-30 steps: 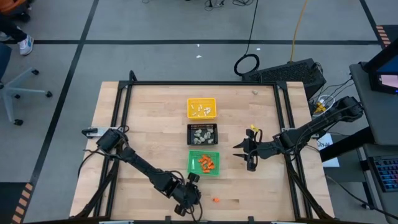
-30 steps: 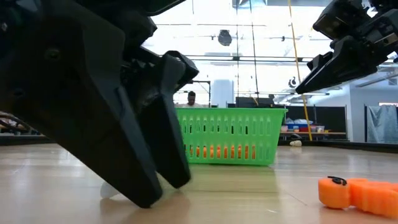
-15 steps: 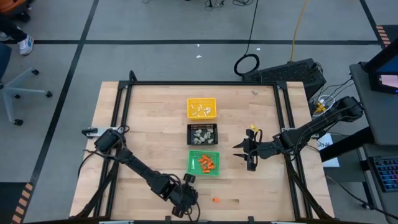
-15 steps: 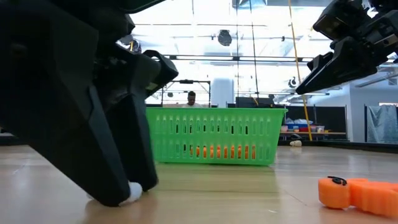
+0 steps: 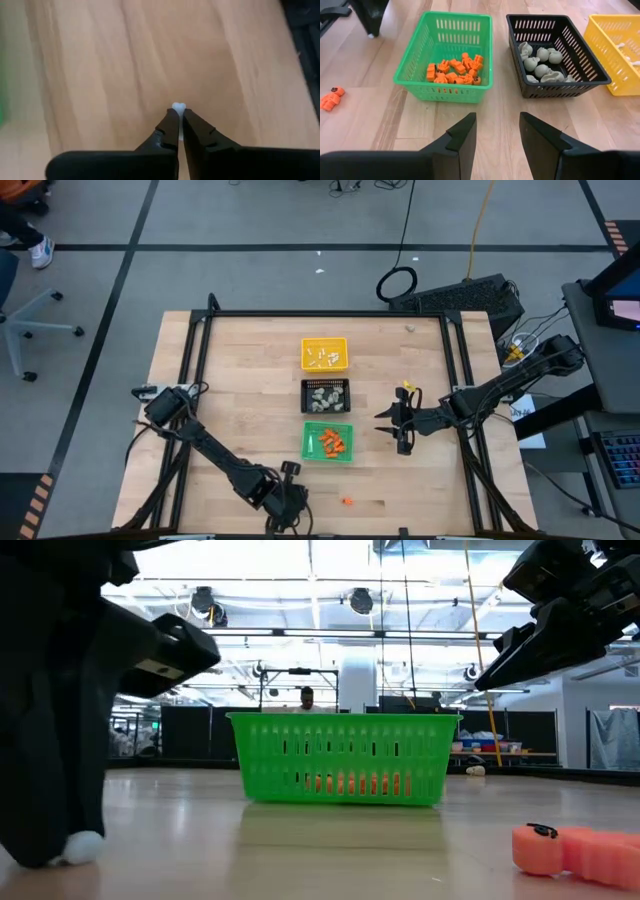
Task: Sort Halloween decoration
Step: Put the white bone toy into the yellow basket
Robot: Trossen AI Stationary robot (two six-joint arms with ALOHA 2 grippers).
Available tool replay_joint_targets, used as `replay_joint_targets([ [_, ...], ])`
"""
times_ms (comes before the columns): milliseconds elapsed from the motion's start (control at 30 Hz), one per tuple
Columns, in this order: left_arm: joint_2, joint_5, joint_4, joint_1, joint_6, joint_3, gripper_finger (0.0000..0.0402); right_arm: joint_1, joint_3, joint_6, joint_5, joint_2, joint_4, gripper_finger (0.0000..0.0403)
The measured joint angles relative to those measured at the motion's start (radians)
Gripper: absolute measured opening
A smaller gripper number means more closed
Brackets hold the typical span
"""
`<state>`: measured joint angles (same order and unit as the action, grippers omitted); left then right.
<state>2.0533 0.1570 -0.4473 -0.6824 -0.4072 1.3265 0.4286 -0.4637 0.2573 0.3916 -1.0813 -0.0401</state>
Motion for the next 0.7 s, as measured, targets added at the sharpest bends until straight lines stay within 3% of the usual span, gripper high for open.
replay_joint_targets([
  [400, -0.111, 0.063, -0.269, -0.021, -0.181, -0.006, 0.0008, 0.000, 0.000, -0.001, 0.000, 0.000, 0.002, 0.0134],
  [700, -0.120, 0.096, -0.347, 0.009, -0.289, -0.023, 0.0008, 0.006, 0.000, -0.004, 0.000, 0.000, 0.005, 0.0134],
])
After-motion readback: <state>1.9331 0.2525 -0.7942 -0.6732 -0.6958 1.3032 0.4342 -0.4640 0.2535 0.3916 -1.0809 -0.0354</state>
